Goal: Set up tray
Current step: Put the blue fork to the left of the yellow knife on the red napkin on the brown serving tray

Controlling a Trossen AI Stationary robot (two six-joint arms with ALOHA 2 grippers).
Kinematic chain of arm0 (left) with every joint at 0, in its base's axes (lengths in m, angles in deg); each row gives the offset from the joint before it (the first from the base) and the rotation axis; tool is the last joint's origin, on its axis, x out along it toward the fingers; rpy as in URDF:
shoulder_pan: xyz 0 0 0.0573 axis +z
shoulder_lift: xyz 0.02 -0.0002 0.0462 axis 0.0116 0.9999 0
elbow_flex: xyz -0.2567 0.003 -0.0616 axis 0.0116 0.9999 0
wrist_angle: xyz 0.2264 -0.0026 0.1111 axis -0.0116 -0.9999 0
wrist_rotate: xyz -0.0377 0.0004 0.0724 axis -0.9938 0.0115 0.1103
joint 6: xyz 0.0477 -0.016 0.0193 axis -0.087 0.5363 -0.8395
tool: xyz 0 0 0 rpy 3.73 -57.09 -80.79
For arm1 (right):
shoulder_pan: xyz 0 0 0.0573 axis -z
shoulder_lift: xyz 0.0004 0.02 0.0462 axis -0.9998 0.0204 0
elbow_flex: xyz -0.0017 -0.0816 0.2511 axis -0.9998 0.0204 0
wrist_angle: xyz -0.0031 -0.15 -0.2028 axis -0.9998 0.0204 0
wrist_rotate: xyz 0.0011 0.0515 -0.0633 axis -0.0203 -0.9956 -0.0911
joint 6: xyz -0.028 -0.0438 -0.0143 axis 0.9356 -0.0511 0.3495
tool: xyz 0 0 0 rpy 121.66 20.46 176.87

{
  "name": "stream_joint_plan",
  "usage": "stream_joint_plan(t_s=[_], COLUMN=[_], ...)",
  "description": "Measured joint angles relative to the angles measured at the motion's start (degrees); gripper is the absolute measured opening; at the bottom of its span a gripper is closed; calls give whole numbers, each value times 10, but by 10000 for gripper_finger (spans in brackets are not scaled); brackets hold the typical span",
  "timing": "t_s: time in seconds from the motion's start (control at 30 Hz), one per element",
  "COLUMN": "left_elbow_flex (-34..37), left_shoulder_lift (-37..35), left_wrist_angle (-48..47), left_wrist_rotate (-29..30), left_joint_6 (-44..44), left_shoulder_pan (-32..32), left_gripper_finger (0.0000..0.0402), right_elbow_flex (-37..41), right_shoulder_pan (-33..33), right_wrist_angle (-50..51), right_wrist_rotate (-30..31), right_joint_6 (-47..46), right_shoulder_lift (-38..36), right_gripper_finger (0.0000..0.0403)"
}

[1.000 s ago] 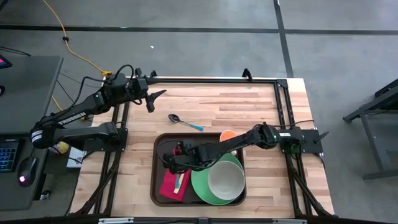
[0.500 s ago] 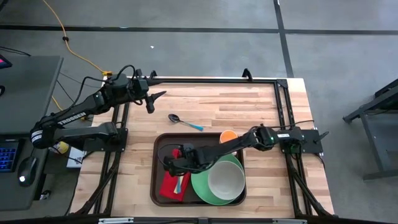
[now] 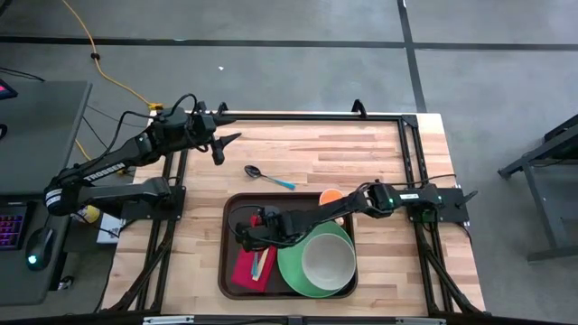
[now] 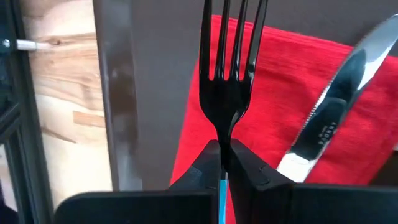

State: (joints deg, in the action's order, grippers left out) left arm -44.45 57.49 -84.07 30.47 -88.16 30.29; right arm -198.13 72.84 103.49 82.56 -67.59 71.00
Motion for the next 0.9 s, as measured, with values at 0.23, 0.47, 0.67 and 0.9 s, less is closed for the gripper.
stream_joint_plan(t_s=[0.23, 0.47, 0.67, 0.9], left_elbow_flex=[0, 0, 0, 0], left_shoulder_lift=[0, 0, 0, 0], left_wrist_angle=[-12, -12, -12, -11], left_wrist_rotate=[0, -4, -9, -10], left_joint_6=[4, 6, 15, 18], left_shoulder_pan=[0, 0, 0, 0], left_gripper_finger=[241, 241, 241, 241], right_elbow_flex=[0, 0, 0, 0], right_shoulder_pan=[0, 3, 4, 6], right_wrist_angle=[-2, 13, 19, 11], right_wrist_rotate=[-8, -9, -11, -17], right_joint_6=[-15, -18, -18, -18], right_shoulder_lift=[6, 6, 6, 7], right_gripper_finger=[0, 0, 0, 0])
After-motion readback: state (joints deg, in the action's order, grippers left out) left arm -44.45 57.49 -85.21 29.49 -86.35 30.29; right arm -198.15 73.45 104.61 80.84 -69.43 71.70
